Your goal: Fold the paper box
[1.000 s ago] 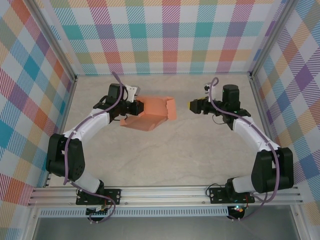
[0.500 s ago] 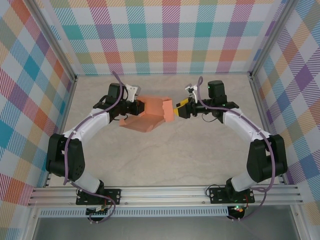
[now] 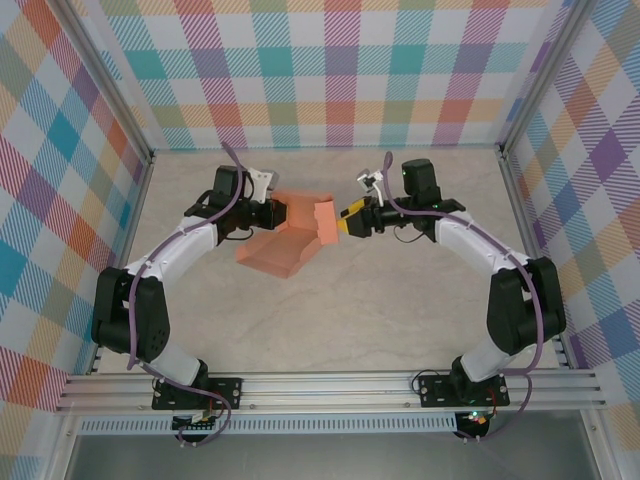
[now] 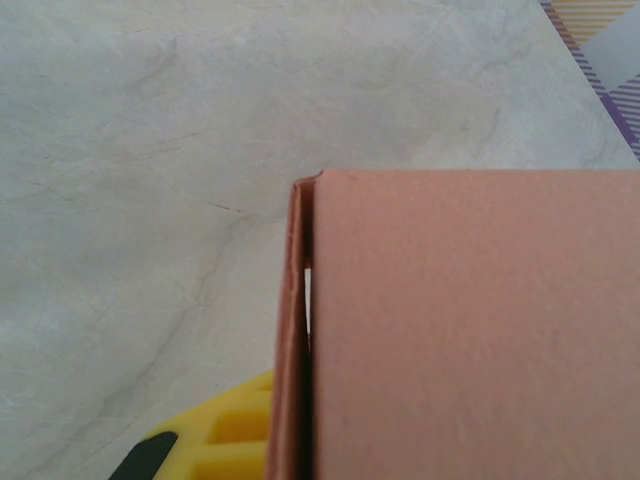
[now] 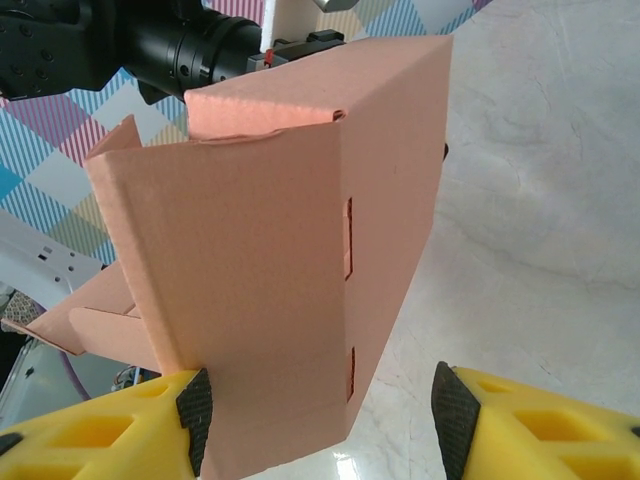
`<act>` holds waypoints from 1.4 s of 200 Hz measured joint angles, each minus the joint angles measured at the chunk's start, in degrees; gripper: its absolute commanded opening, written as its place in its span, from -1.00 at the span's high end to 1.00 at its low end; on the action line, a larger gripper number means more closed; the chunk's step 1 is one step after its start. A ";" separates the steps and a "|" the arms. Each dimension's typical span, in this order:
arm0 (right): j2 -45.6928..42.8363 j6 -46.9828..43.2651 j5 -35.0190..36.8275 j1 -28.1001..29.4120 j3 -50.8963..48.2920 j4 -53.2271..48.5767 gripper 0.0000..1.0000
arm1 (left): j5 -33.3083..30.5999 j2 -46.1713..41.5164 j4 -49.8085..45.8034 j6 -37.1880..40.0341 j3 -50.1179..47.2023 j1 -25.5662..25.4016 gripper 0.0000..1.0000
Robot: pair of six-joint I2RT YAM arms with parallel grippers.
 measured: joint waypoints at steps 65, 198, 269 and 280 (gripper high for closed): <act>0.20 1.79 4.15 3.52 0.35 0.94 -0.24 | -1.16 0.00 -0.04 0.50 0.00 0.39 1.00; 0.39 -4.35 6.36 4.61 0.37 -3.10 -0.28 | -2.49 0.00 -0.55 1.70 -0.02 0.50 1.00; 0.83 -7.06 5.60 4.63 0.37 -5.53 -0.28 | -2.40 0.00 -1.70 1.97 -0.02 0.50 1.00; 0.83 -6.88 5.62 4.63 0.35 -5.44 -0.28 | -2.40 0.00 -1.70 2.34 -0.04 0.50 1.00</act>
